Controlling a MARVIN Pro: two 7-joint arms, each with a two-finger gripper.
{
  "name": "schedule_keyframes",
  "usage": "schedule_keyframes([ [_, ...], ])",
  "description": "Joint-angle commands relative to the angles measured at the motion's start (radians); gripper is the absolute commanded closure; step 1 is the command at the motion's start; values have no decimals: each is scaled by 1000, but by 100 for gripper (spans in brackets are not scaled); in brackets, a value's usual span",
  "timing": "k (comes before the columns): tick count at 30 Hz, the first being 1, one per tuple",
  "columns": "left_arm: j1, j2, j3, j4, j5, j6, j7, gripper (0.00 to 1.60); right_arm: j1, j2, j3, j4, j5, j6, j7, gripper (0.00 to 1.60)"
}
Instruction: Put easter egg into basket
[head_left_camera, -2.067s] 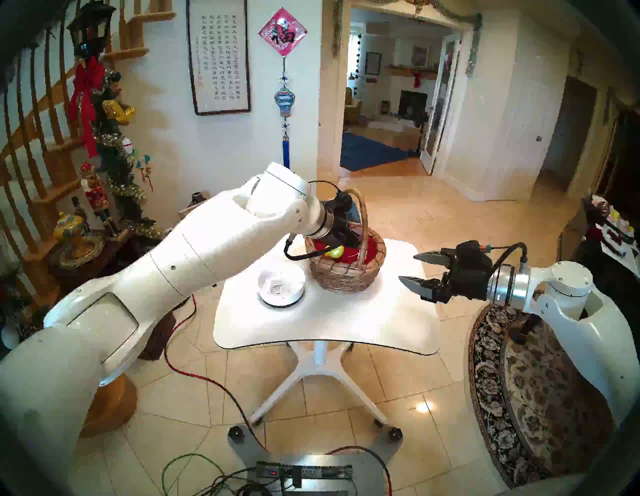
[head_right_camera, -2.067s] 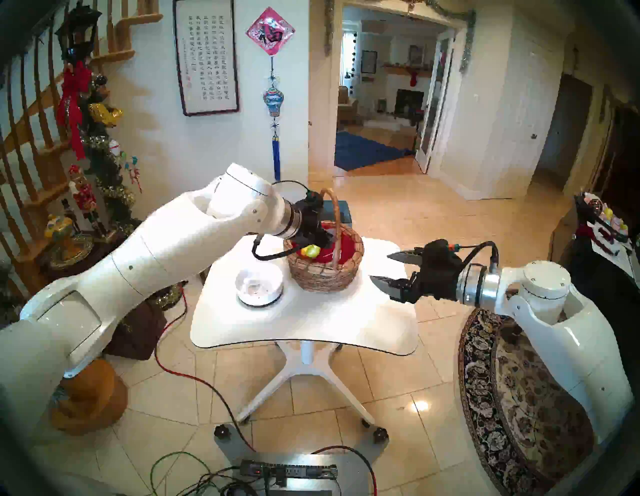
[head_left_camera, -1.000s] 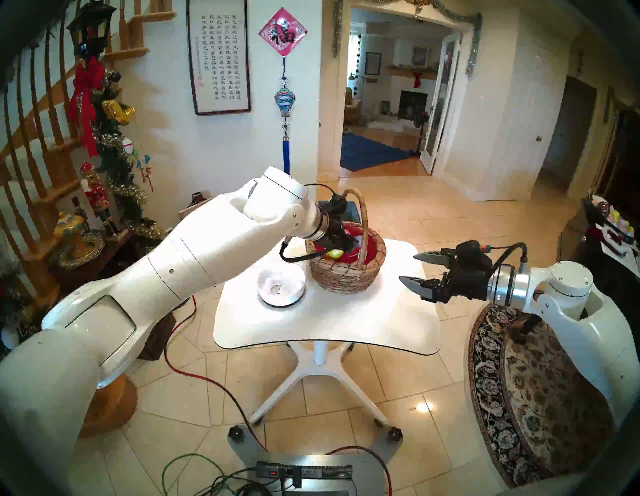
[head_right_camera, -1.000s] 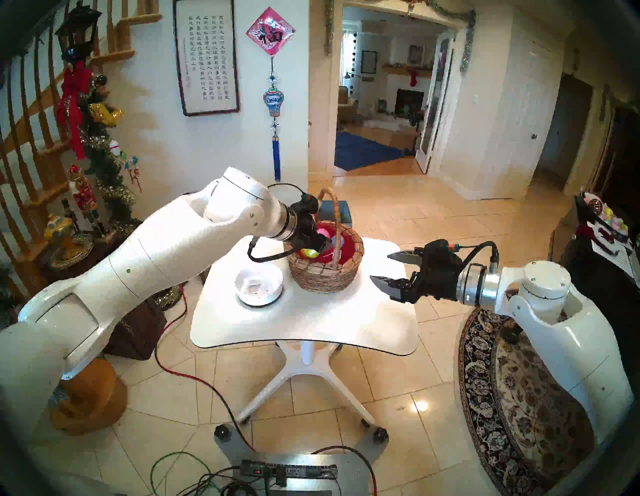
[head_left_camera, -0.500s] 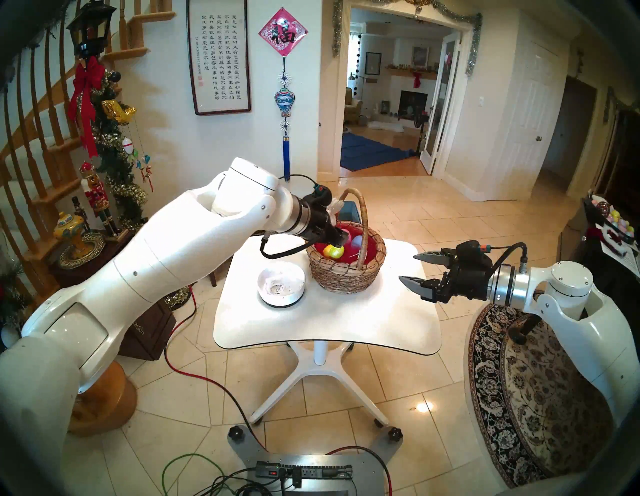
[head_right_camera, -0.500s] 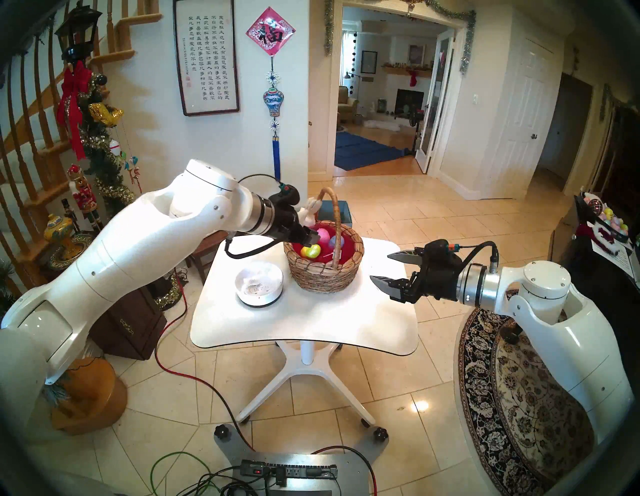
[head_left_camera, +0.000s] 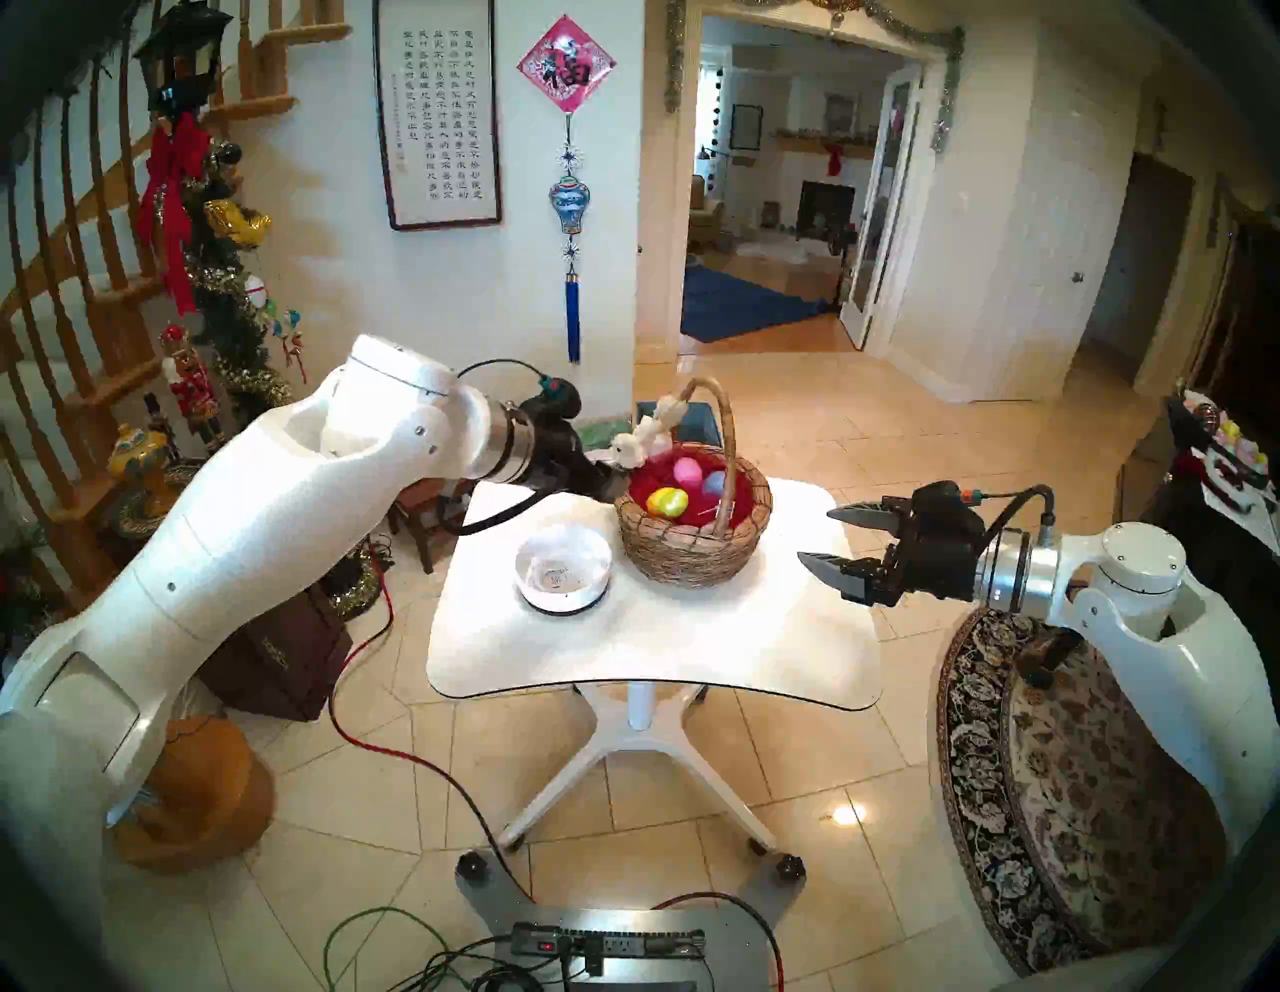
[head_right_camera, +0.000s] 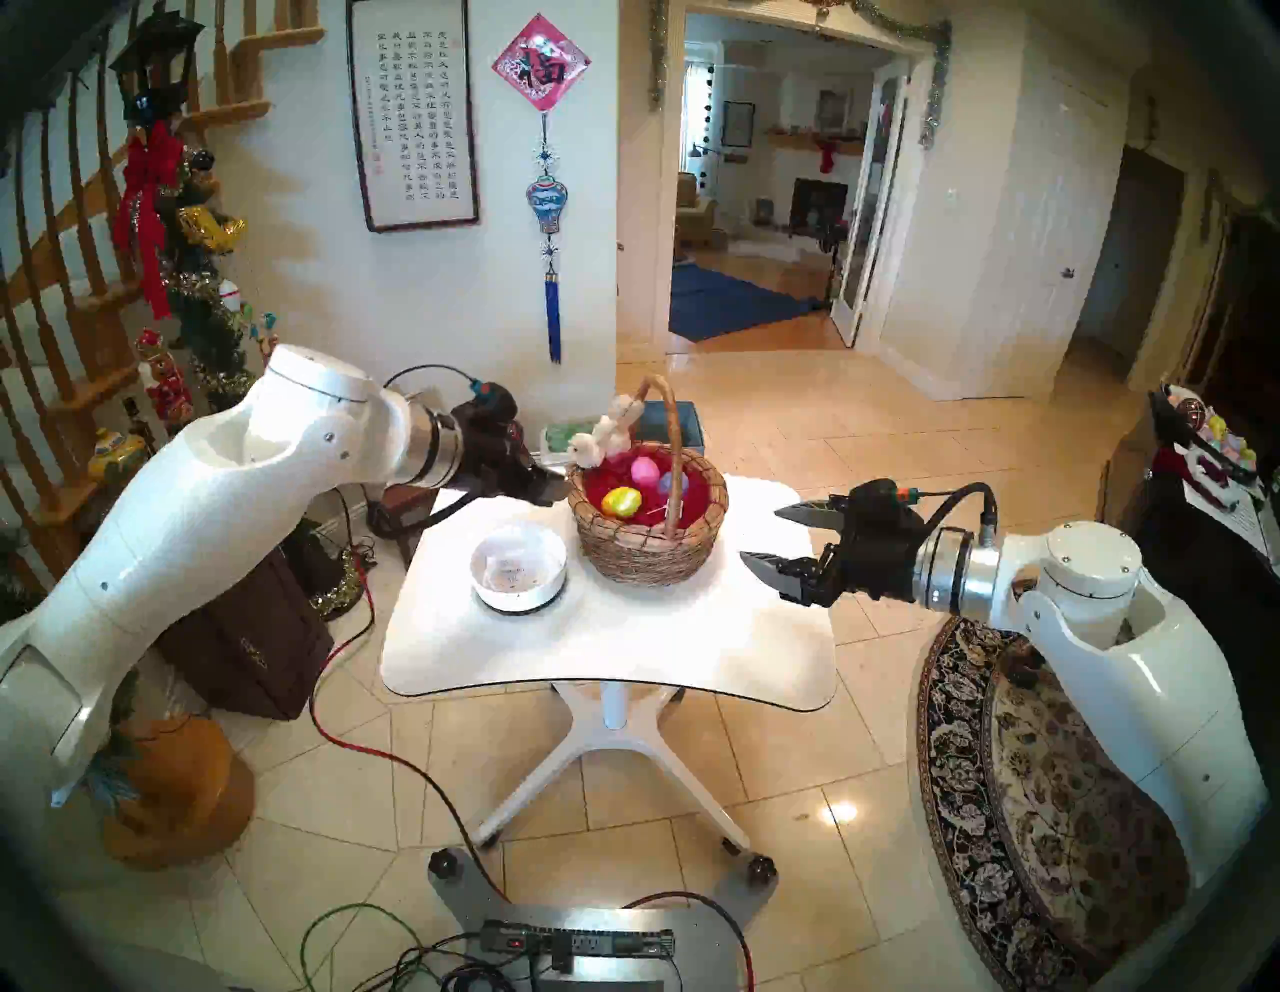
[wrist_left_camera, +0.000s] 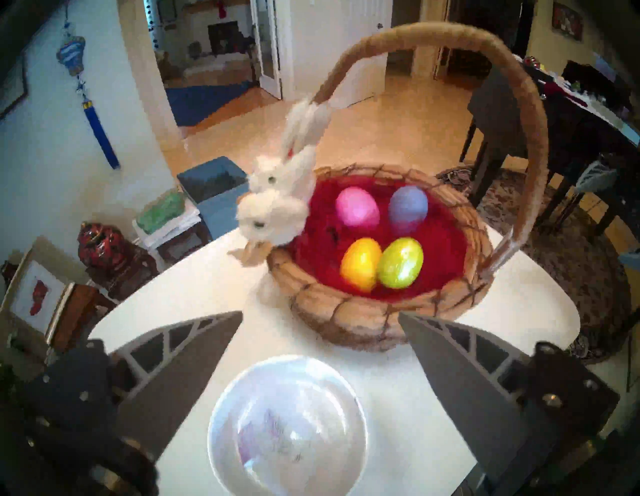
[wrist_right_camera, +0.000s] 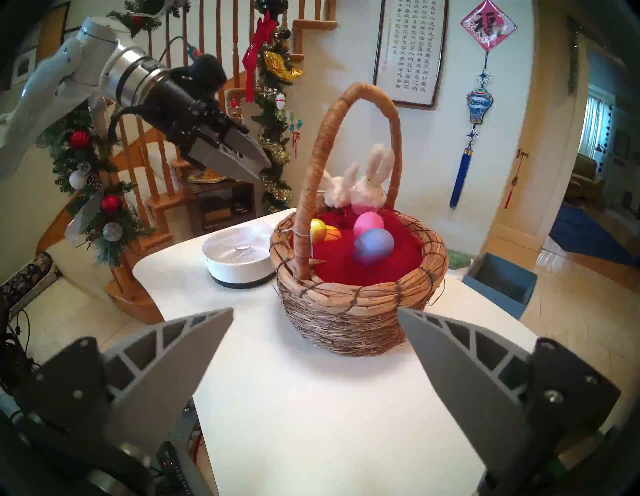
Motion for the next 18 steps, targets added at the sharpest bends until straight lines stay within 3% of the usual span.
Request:
schedule_keyframes([
  [1,122,120,-91,-59,-21,-18,-29,0,2,3,4,-1,-1,-2,0,0],
  [5,170,158,-131,-77,-26,-39,-46,0,2,3,4,-1,-1,-2,0,0],
  [6,205,191,-152,-99,-34,-58,-57,0,2,3,4,-1,-1,-2,0,0],
  [7,176,160,-146,-69,-35,-43,-61,0,3,3,4,-1,-1,-2,0,0],
  [8,231,212,-179,-105,-46,-77,-76,0,3,3,4,-1,-1,-2,0,0],
  [9,219,199,-181,-91,-45,-76,-79,0,3,3,4,-1,-1,-2,0,0],
  [14,304,271,-233,-108,-64,-157,-122,0,3,3,3,-1,0,-2,-1,0],
  [18,356,317,-235,-110,-58,-231,-152,0,3,3,3,-1,0,-2,-1,0],
])
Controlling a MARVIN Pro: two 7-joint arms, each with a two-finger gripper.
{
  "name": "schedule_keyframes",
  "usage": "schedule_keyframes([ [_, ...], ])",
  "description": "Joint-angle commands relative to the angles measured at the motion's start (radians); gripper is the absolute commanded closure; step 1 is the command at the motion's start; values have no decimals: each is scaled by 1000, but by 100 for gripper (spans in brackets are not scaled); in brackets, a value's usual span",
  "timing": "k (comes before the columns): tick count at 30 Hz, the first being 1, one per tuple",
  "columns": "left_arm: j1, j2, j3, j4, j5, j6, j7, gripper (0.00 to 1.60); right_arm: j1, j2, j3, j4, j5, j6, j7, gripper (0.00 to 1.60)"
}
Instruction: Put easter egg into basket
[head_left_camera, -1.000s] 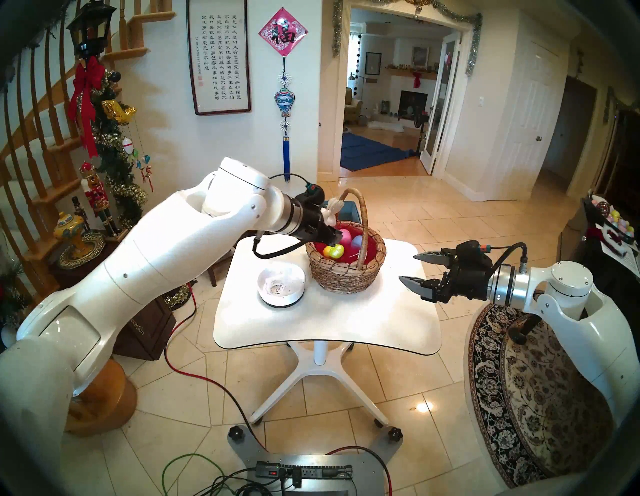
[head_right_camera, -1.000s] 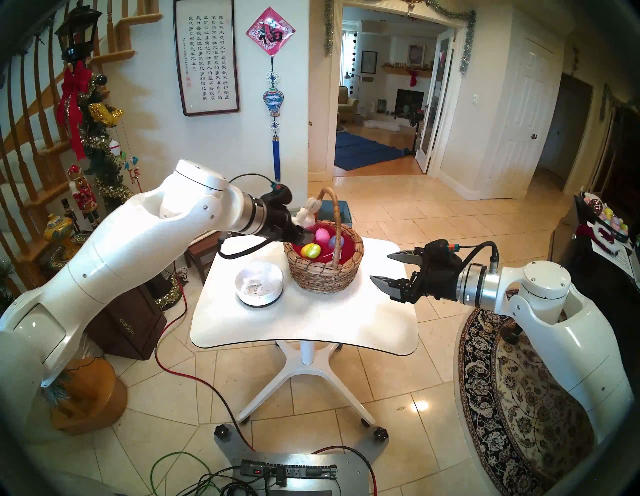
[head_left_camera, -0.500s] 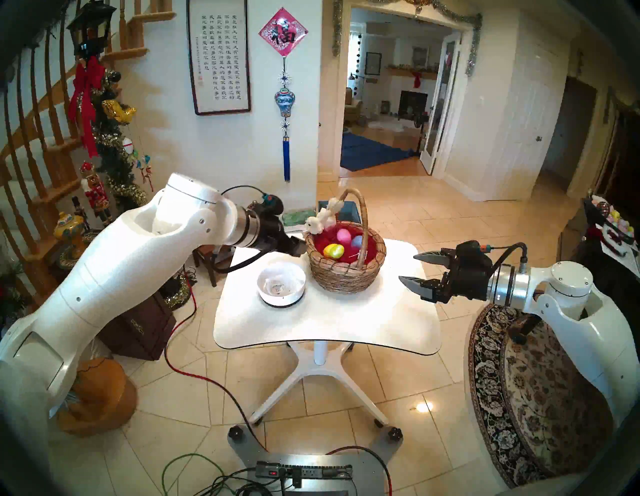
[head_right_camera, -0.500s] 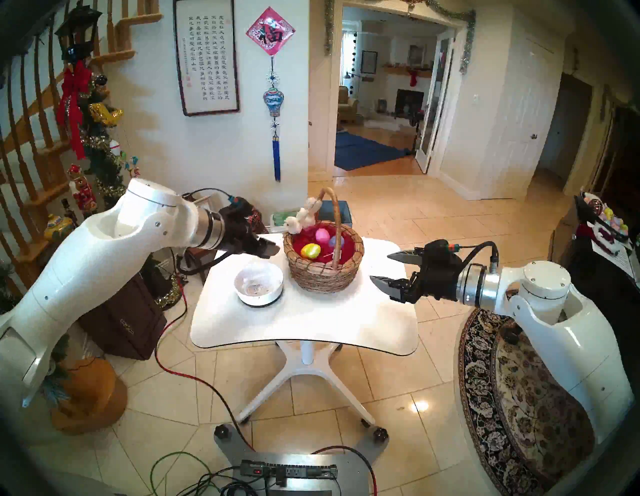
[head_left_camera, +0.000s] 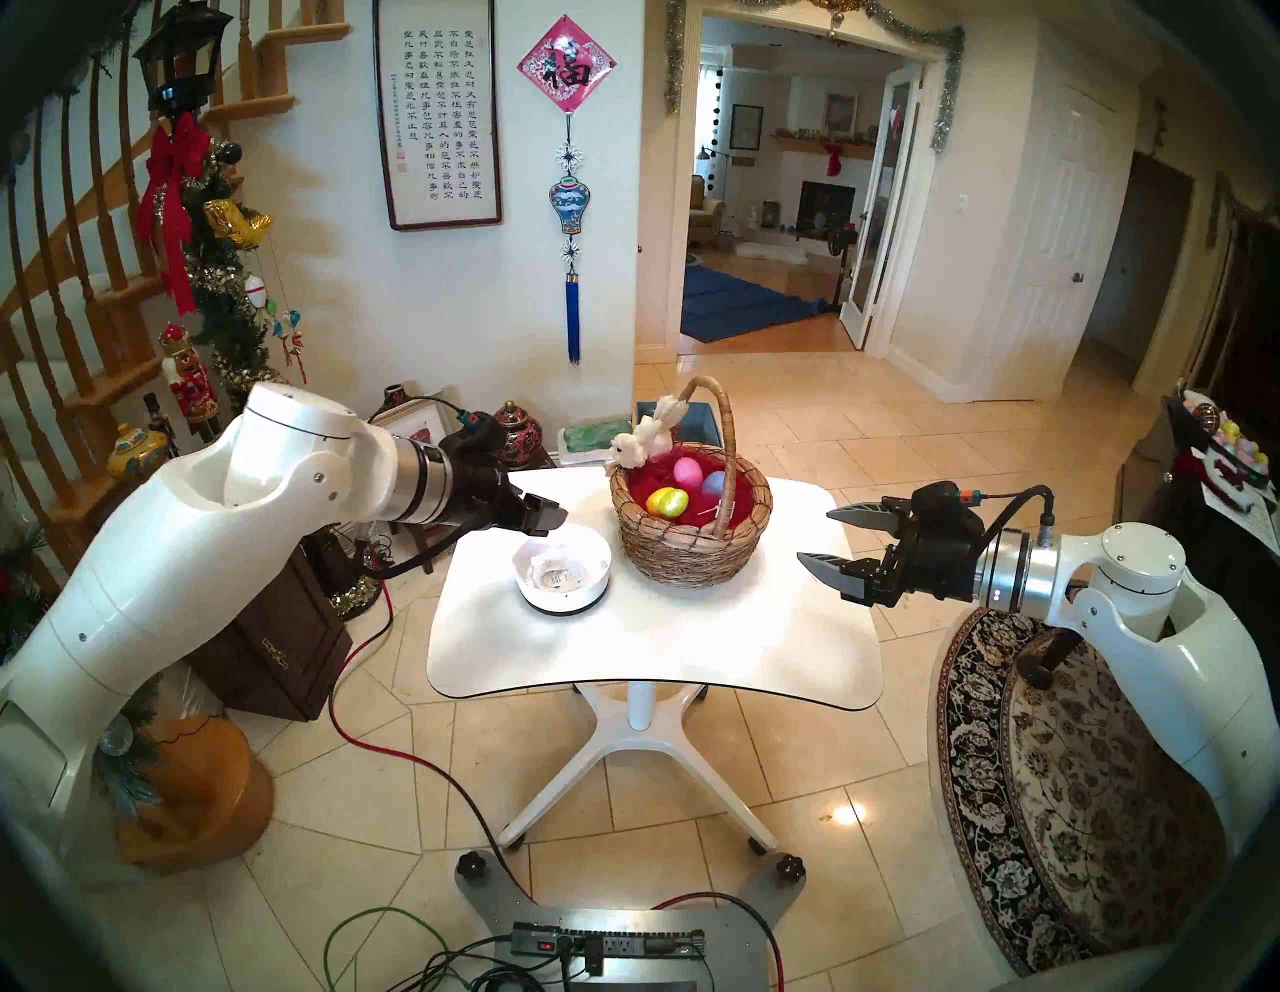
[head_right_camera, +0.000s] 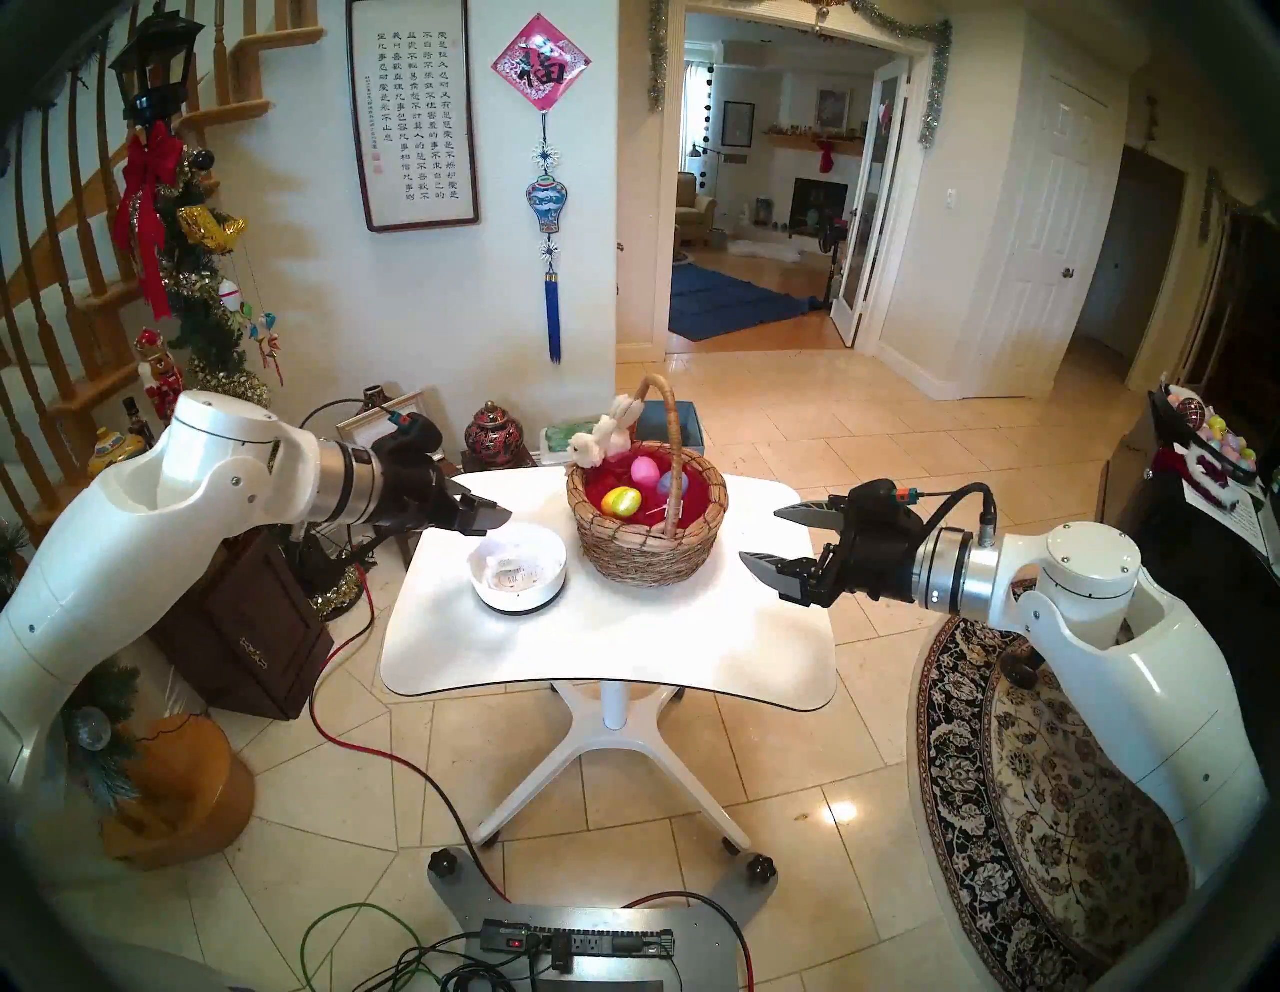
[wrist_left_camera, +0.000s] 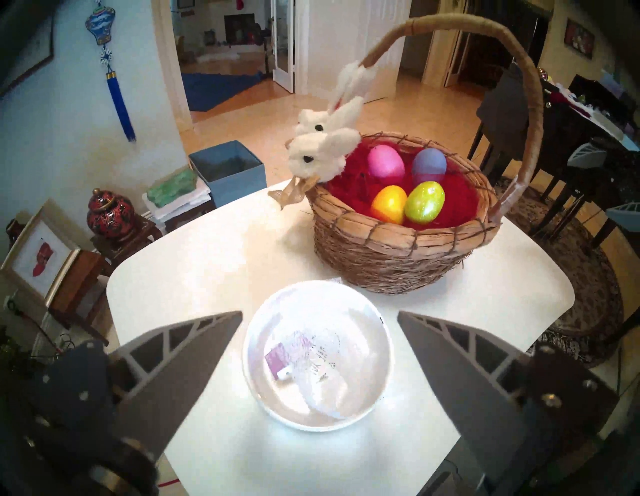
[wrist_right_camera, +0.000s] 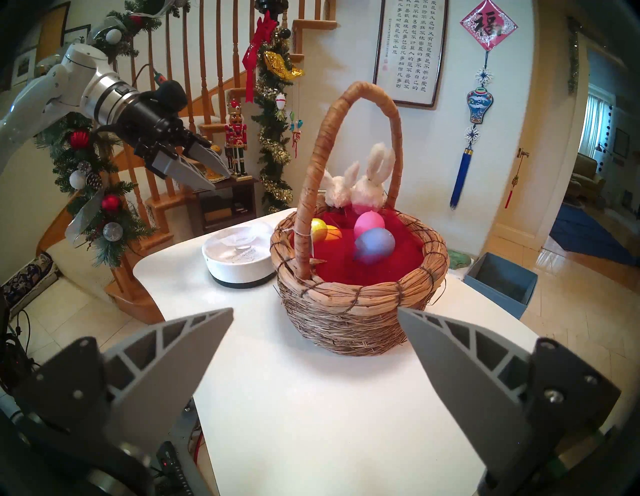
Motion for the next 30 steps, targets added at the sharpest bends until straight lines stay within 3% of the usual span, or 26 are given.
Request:
schedule_keyframes([
  [1,110,109,-34,-13,-6,-112,-62,0,3,3,5,-1,-1,-2,0,0],
  [4,150,144,-30,-21,-2,-162,-102,0,3,3,5,-1,-1,-2,0,0],
  [5,193,165,-38,-27,4,-211,-130,0,3,3,5,-1,-1,-2,0,0],
  [8,204,171,-38,-25,10,-226,-146,0,3,3,5,-1,-1,-2,0,0],
  [11,252,180,-63,-22,25,-289,-177,0,3,4,5,-1,0,-2,0,0],
  [20,351,128,-130,8,116,-433,-194,0,2,5,5,-1,0,-3,0,0],
  [30,508,73,-261,16,185,-619,-258,0,1,6,6,-2,0,-4,-1,0],
])
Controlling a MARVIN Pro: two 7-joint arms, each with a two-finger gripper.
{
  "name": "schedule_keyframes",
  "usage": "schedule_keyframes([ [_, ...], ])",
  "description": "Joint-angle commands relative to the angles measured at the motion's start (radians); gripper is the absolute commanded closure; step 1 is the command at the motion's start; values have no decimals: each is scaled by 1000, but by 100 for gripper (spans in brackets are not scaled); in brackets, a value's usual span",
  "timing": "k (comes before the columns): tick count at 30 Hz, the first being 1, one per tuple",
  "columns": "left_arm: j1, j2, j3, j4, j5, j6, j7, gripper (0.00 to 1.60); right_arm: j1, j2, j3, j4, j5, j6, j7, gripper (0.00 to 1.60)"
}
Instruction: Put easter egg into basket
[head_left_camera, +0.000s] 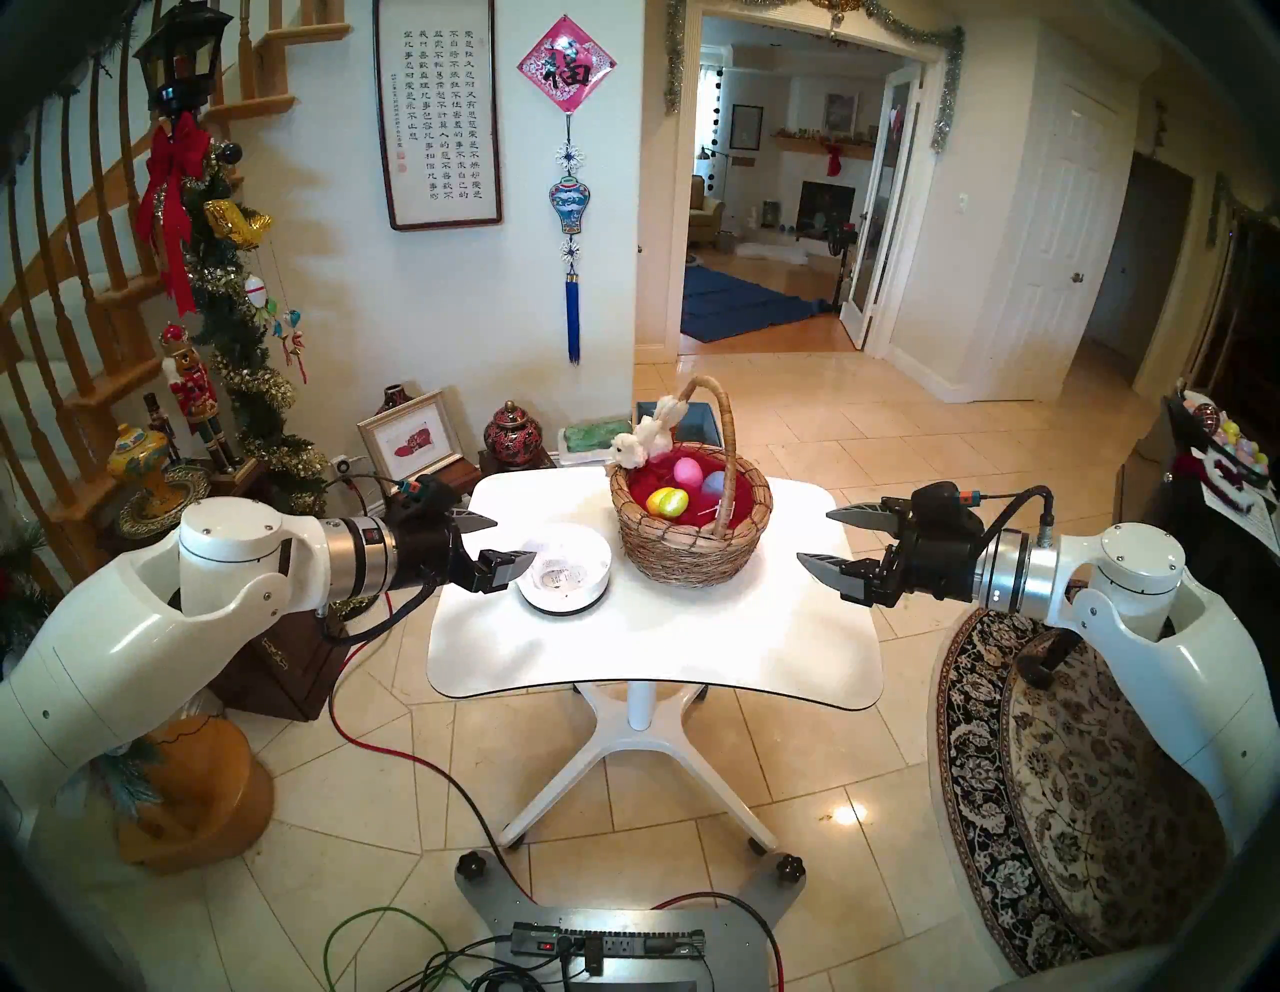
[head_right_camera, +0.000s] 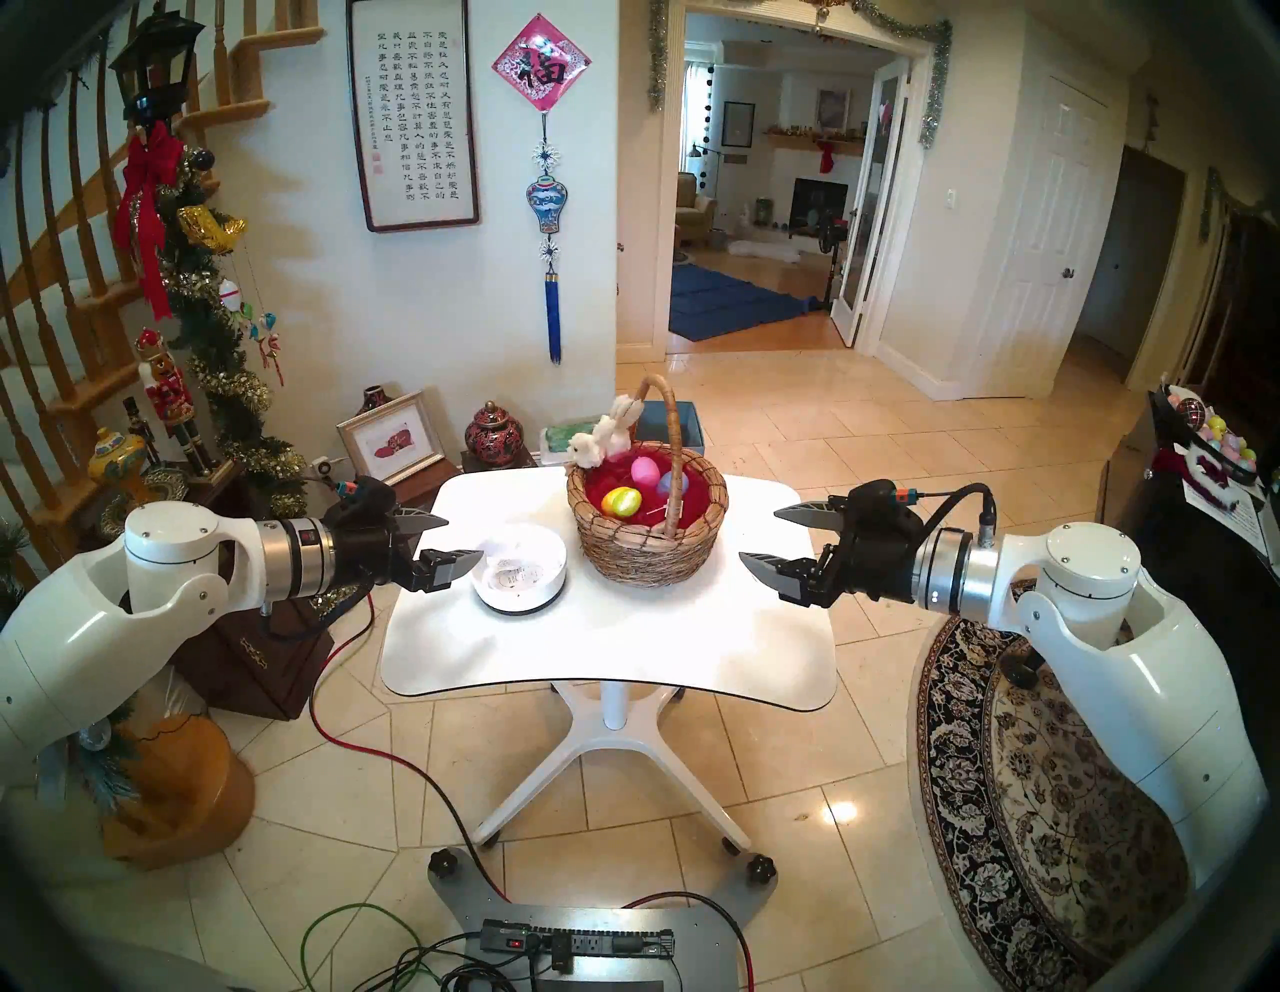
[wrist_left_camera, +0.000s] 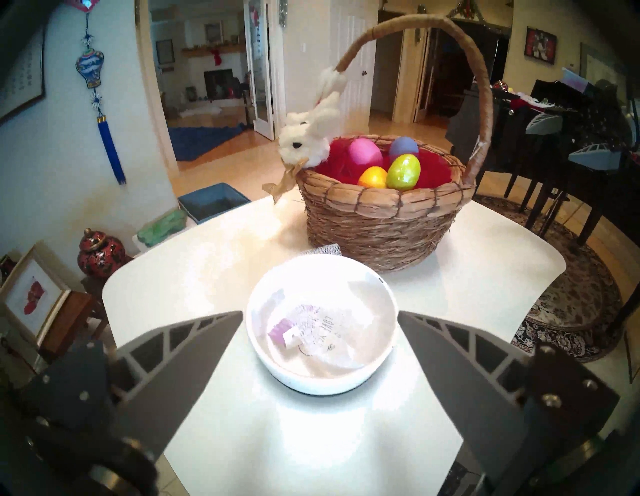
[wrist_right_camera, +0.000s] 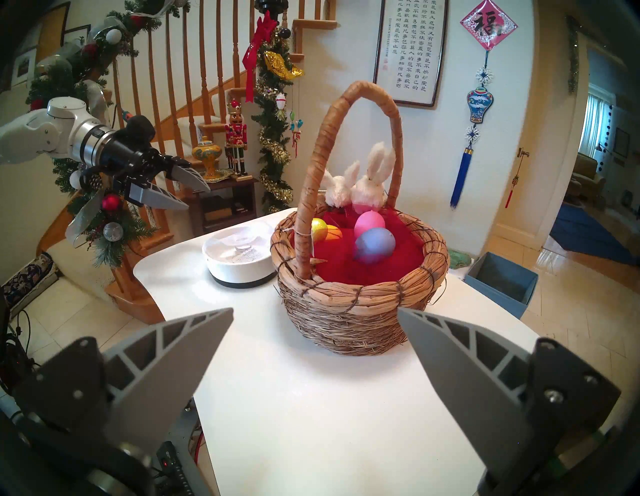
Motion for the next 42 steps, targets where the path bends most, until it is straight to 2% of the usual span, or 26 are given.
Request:
schedule_keyframes([
  [1,116,-41,-98,-14,33,-123,-47,0,1,4,8,-2,-2,-3,1,0],
  [5,166,-50,-133,-16,41,-189,-67,0,0,4,8,-2,-2,-4,0,0],
  [7,186,-31,-132,-19,26,-224,-66,0,0,4,8,-2,-2,-4,0,0],
  [11,199,-33,-138,-16,27,-252,-70,0,-1,5,8,-2,-1,-4,0,0],
  [42,209,-39,-149,-16,32,-260,-76,0,-1,6,8,-2,0,-6,-1,0],
])
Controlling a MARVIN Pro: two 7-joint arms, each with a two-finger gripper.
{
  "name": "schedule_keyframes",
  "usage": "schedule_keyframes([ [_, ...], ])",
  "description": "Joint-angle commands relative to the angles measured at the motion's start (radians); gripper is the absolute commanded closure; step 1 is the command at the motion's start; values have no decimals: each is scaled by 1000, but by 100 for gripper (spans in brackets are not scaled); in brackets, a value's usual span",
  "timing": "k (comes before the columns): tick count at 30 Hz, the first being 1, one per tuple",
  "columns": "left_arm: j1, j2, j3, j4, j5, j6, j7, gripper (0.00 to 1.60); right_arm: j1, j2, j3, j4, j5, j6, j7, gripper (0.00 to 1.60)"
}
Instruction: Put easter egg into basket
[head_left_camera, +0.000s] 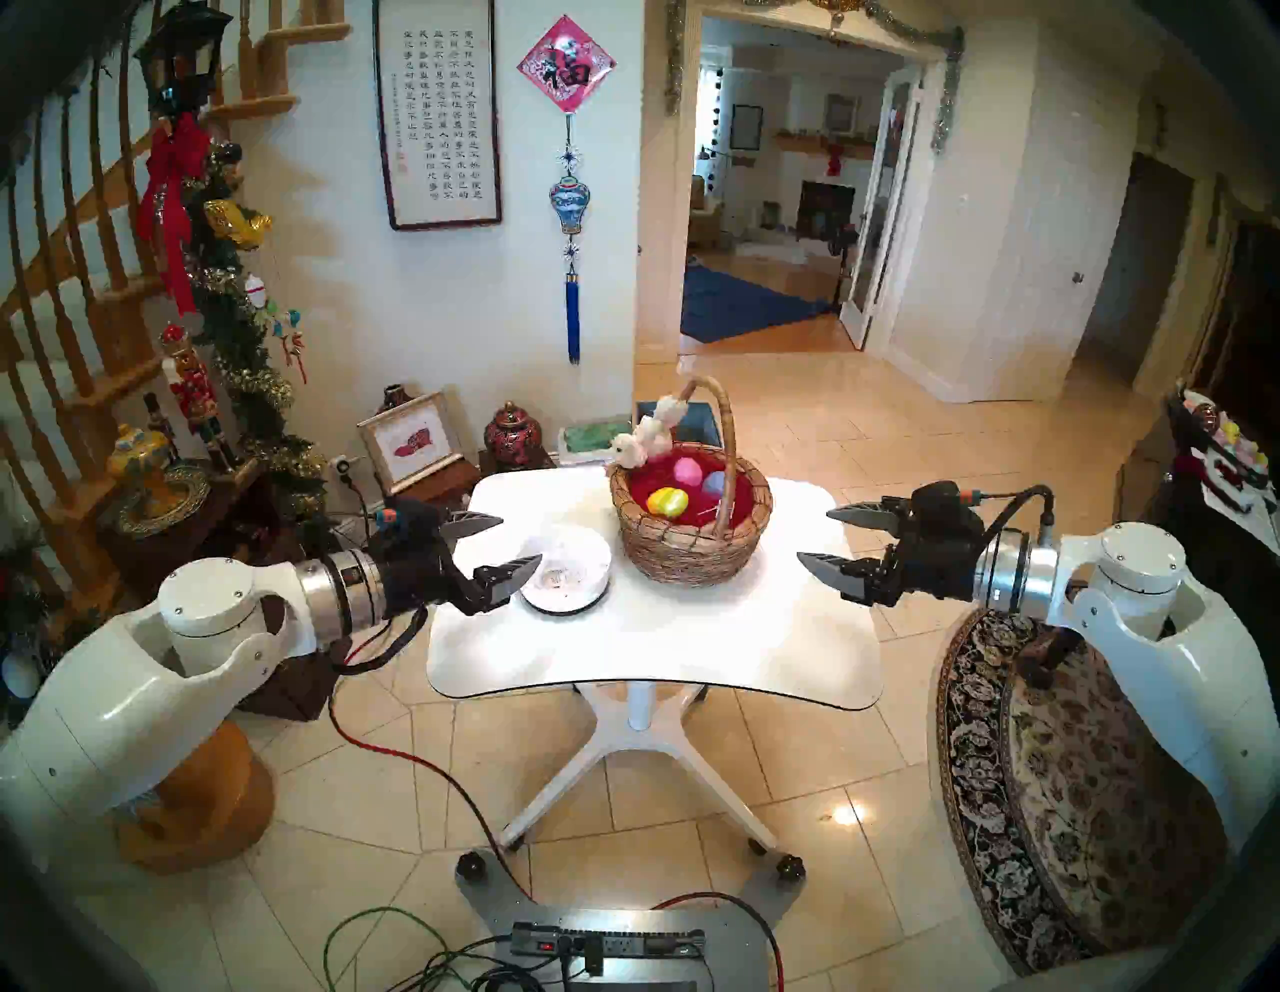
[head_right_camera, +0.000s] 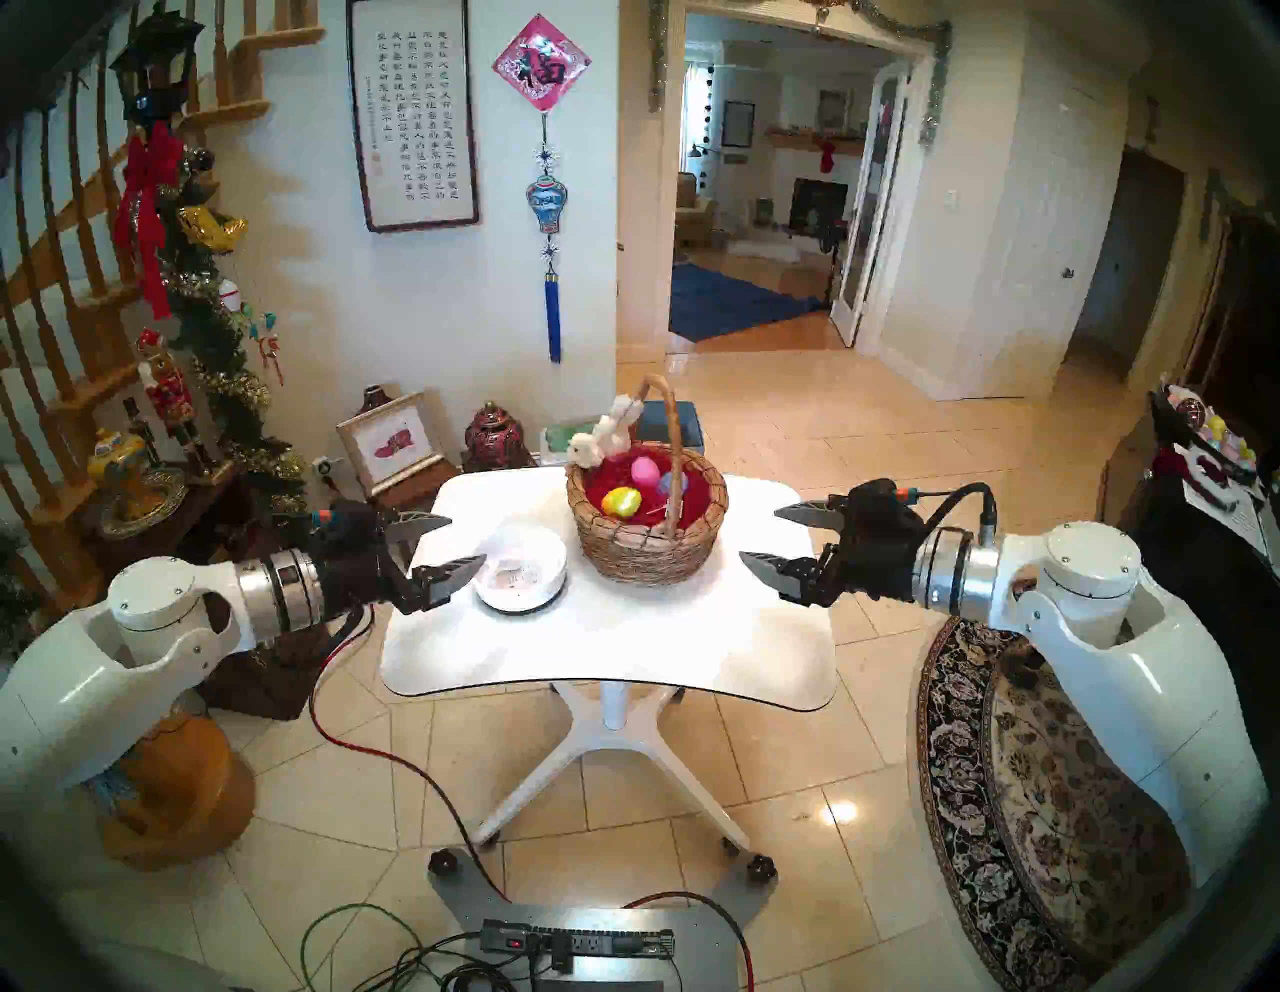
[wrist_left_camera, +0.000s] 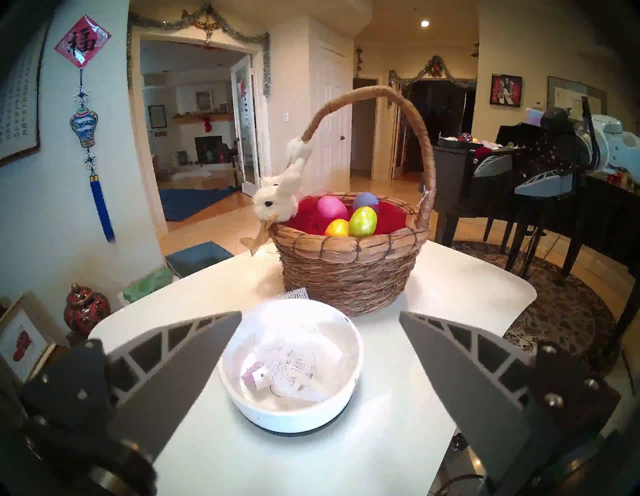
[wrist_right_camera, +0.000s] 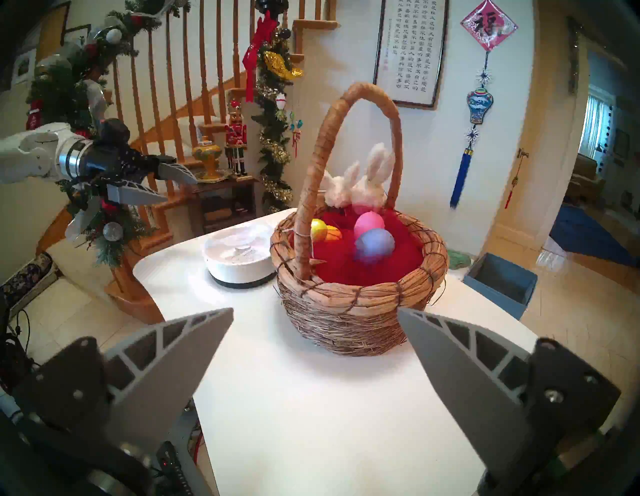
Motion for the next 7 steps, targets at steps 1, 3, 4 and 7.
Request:
schedule_keyframes([
  [1,-8,3,-13,-5,0,-7,3,0,-1,4,8,-2,-2,-3,1,0],
  [3,-8,3,-13,-5,0,-7,3,0,-1,4,8,-2,-2,-3,1,0],
  [4,-8,3,-13,-5,0,-7,3,0,-1,4,8,-2,-2,-3,1,0],
  [7,-8,2,-14,-5,0,-7,3,0,-1,4,8,-2,-1,-3,0,0],
])
